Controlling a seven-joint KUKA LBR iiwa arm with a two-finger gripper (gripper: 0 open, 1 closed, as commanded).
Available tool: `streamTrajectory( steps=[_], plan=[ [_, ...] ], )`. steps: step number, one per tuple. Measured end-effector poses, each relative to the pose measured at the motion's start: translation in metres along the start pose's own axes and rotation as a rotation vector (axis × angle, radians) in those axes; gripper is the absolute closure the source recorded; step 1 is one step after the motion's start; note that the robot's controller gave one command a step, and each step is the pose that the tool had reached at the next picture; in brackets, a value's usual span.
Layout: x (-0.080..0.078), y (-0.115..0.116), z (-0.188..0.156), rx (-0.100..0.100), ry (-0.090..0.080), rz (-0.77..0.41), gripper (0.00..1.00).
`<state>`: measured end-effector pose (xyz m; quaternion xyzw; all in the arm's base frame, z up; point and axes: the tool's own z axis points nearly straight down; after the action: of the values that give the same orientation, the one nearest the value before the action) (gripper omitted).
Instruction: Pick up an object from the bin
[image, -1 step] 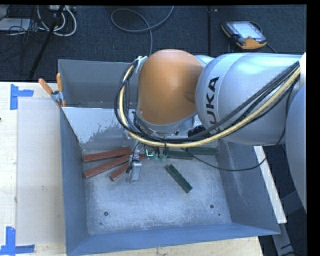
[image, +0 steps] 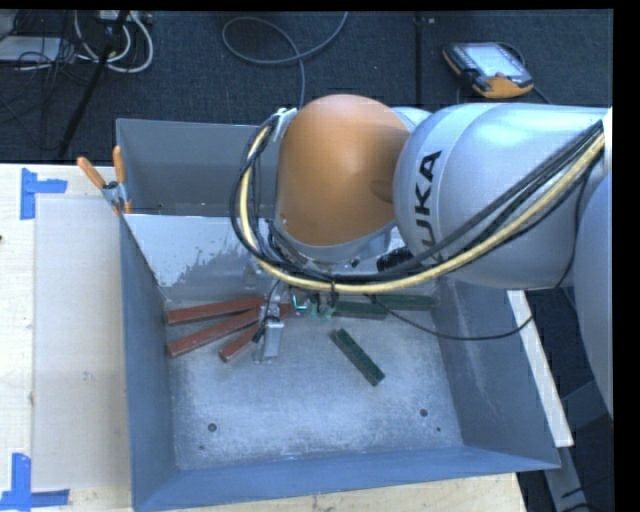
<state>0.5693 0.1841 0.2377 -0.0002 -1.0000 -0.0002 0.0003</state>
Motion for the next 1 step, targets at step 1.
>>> streamTrajectory(
  steps=[1],
  plan=[
    [-0.0177,-0.0099,0.0394,-0.001,-0.007,-0.065,0.0]
  ],
)
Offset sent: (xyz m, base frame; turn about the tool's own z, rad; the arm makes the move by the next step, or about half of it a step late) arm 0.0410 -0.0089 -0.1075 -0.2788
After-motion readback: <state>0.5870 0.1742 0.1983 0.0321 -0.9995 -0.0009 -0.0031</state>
